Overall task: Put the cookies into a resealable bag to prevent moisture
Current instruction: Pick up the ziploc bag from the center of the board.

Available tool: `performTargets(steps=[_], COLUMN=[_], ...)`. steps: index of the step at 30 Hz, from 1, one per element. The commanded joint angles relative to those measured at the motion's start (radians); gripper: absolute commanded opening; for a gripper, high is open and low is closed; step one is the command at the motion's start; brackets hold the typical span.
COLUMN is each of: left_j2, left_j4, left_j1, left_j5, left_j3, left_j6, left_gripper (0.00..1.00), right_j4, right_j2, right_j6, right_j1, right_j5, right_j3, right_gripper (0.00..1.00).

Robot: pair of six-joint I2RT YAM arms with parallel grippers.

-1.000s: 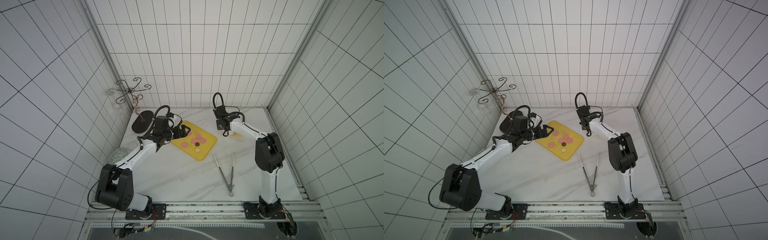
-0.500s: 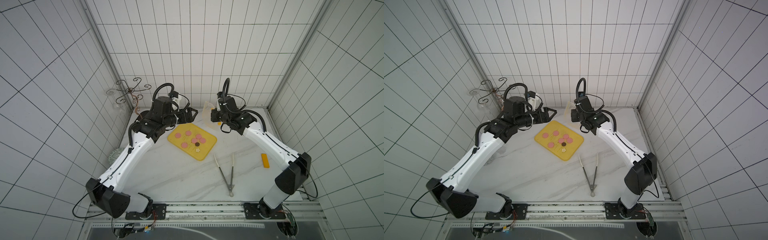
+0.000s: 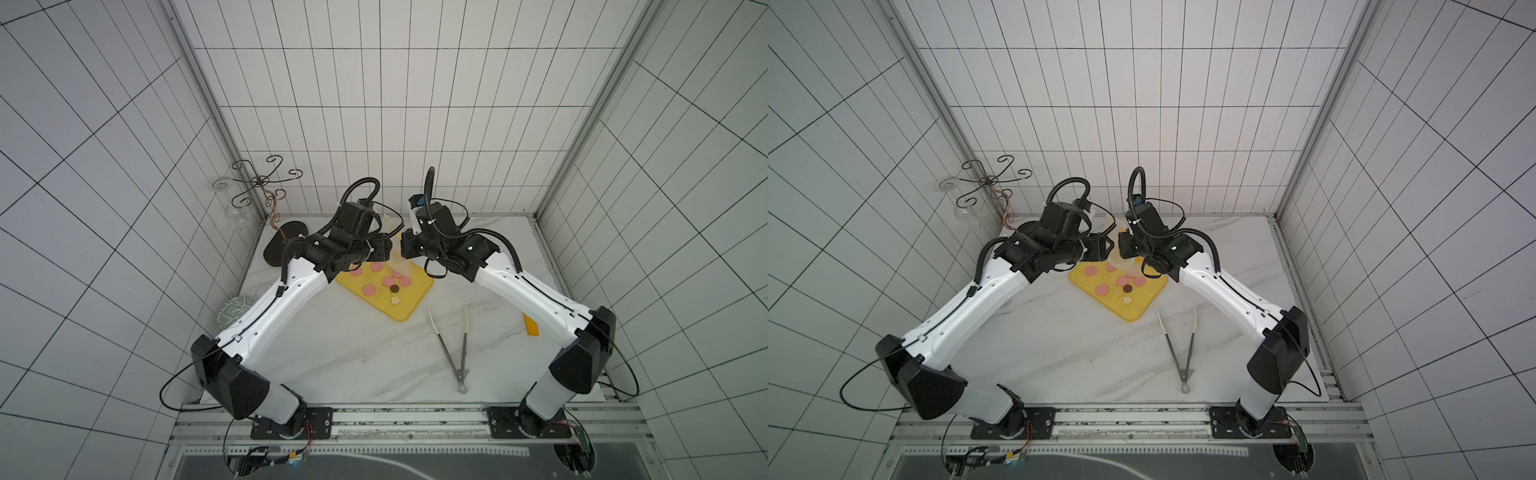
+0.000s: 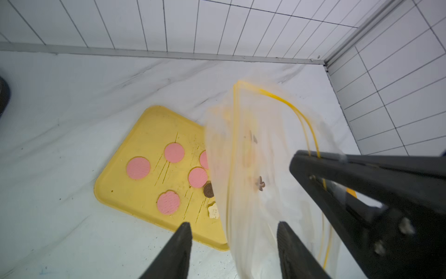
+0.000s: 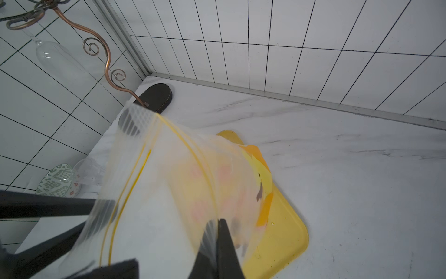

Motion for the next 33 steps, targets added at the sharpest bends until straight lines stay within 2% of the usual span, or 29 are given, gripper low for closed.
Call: performTargets(steps=[1,4,5,9,13,20,23,26,31,33], left_j2=[0.012,0.016,0.011,-0.005,-0.032,-0.073,-0.097,-0.110,-0.162,-0.178], left_j4=[-0.022,-0.047,-0.058,-0.115,-0.135,-0.231,-0.306,-0.409,-0.493,-0.498], left_j1=[0.001,0.001,0.001,0.001,0.001,0.001,0.003,0.004,0.034,0.057], left_j5=[-0.058,-0.060,-0.075,-0.085,-0.070,-0.082,-0.121,-0.147,-0.134,-0.120], left_j3=[0.020,0.028,0.039,0.088,0.081,0.094,0.119,0.141,0.024,-0.013], left_j6=[0.026,0.034,0.038,0.053,0.046,0.059,0.055,0.045,0.014,0.012], left_gripper=[0.42,0.24,0.20,0.18,0.00,0.00,0.00,0.00,0.00,0.00], right_j4=[0.003,-0.006,-0.014,-0.026,-0.024,0.029,0.078,0.216,0.293,0.325], right_j2=[0.000,0.000,0.004,0.012,0.018,0.008,0.008,-0.024,-0.057,-0.086], right_j6=[0.021,0.025,0.024,0.024,0.028,0.047,0.031,0.018,-0.058,-0.097], right_j1=[0.016,0.016,0.016,0.016,0.016,0.015,0.016,0.019,0.035,0.035], right_j5=[-0.006,0.002,0.011,0.029,0.026,-0.074,-0.179,-0.329,-0.469,-0.519], right_j3=[0.001,0.004,0.006,0.001,-0.013,-0.056,-0.089,-0.170,-0.242,-0.296], right_gripper=[0.00,0.00,0.00,0.00,0.00,0.00,0.11,0.27,0.46,0.56])
